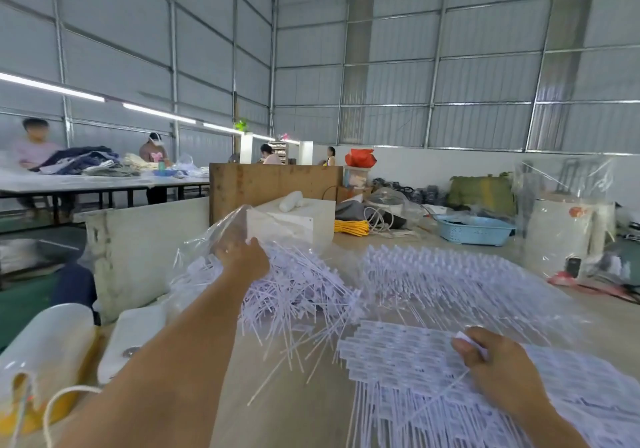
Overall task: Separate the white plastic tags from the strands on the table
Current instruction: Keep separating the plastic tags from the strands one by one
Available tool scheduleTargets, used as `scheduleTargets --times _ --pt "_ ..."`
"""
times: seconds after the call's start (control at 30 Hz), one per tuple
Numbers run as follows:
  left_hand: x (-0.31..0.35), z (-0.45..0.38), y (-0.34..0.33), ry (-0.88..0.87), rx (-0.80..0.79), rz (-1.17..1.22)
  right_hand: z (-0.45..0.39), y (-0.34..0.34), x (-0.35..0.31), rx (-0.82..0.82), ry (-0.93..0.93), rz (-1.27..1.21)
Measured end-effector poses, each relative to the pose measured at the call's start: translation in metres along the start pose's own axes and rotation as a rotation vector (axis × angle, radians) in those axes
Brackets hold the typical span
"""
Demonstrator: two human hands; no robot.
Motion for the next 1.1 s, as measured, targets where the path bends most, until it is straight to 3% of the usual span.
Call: scheduleTargets --times 0.2,0.33,0.4,0.47,0.5,0.57,0.63,0.77,0.87,1.0,1.1 --pt "0.017 0.023 0.005 -0.027 -0.146 -0.298 -0.001 0.001 0.001 0.016 0.022 -0.029" --pt "0.057 0.061 0.039 -0.094 -0.134 -0.536 -0.001 0.004 -0.005 0.015 0.071 -0.024" --pt "0.091 0.088 0.048 -0.221 -0.009 -0.553 -0.001 0.007 -0.008 -0.010 0.084 0.003" --pt "0.134 0.129 0.051 -0.417 0.158 -0.399 -0.002 0.010 -0.011 -0.032 0.097 0.004" --pt "0.155 0.152 0.045 -0.527 0.146 -0.218 -0.003 0.012 -0.013 -0.024 0.106 -0.021" --pt "0.189 0.195 0.015 -0.661 -0.107 0.217 -0.002 0.015 -0.017 0.005 0.131 -0.144" --pt "0.211 0.231 -0.022 -0.711 -0.345 0.436 -0.001 0.016 -0.022 -0.005 0.169 -0.290" --pt "0.213 0.248 -0.067 -0.592 -0.534 0.819 -0.001 0.012 -0.019 -0.041 0.189 -0.393" --pt "0.206 0.239 -0.078 -0.537 -0.513 0.954 -0.003 0.007 -0.013 -0.055 0.156 -0.414" --pt "0.195 0.234 -0.086 -0.419 -0.533 1.127 -0.006 0.008 -0.005 -0.007 0.167 -0.163" --pt "0.190 0.237 -0.090 -0.335 -0.623 1.219 -0.005 0.004 0.000 -0.052 0.179 -0.142"
Point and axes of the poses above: each hand's wrist, its own z-axis away from the middle knuckle, its own y-axis out of the back of the hand, x = y × z, the point moved 8 cm from there along -z, towards the middle knuckle, and after that the axes turned 2 degrees about x, right-handed, at the moved point
